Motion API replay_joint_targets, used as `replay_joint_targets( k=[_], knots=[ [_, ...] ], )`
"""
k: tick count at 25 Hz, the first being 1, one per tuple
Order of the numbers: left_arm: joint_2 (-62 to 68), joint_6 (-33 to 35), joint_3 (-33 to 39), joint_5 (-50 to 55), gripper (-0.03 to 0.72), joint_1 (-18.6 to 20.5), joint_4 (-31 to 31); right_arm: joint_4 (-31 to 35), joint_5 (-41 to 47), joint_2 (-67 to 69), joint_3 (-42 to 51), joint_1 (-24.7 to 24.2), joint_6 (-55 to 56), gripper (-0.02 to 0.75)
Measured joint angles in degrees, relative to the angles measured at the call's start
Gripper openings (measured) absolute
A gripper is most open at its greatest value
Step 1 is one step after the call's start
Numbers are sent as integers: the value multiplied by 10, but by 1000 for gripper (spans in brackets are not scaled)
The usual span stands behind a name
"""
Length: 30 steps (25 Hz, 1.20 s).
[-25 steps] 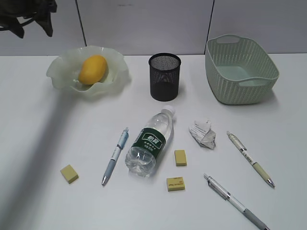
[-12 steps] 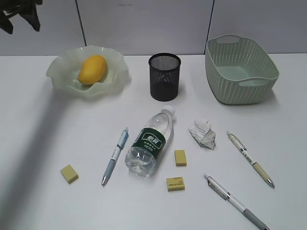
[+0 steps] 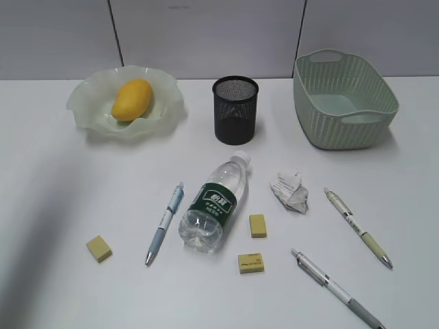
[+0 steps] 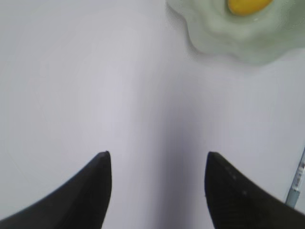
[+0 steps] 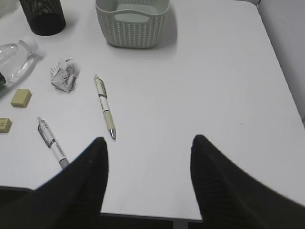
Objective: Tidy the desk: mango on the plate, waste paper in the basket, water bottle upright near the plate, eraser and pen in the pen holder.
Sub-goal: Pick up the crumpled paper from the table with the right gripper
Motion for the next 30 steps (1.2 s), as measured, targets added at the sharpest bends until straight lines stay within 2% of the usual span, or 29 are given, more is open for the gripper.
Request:
replay_joint_targets(
  k=[7, 15, 24, 30],
  knots=[
    [-219, 1, 134, 1, 452, 0, -2, 0, 0, 0, 0, 0, 0, 445],
    [-496, 1, 232, 2, 440, 0, -1, 0, 0, 0, 0, 0, 0, 445],
    [-696, 1, 314, 4, 439, 0, 6, 0, 0, 0, 0, 0, 0, 445],
    [-801, 1, 392, 5, 439, 2, 49, 0, 0, 0, 0, 0, 0, 445]
  ],
)
